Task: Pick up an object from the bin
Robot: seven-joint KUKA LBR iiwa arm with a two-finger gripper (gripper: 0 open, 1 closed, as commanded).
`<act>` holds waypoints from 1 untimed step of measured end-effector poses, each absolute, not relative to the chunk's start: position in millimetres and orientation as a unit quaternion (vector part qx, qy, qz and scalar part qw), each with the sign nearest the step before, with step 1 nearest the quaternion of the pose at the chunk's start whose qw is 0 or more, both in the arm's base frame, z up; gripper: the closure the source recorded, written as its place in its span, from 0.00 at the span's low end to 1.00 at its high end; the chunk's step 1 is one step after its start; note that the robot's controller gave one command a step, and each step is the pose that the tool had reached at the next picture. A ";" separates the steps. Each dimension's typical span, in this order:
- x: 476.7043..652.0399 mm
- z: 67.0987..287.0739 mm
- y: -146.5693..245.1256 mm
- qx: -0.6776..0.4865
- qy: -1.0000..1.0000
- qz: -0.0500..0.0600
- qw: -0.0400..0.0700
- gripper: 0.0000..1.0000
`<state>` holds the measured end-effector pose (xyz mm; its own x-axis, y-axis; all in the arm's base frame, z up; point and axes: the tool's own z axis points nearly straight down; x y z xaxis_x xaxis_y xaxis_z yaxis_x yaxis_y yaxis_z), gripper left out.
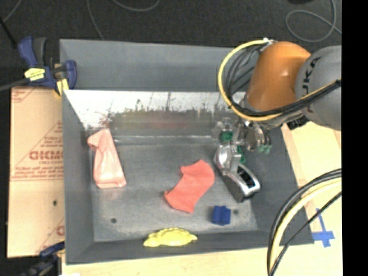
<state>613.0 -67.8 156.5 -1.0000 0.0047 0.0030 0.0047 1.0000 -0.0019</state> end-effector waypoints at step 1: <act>614.3 161.5 -67.8 -0.002 -1.000 0.001 -0.002 0.00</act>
Offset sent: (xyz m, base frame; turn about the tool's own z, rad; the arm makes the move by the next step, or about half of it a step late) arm -0.0237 0.0525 -0.0865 -0.2980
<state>614.3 -67.8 161.5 -1.0000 0.0038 -0.0042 0.0038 1.0000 -0.0027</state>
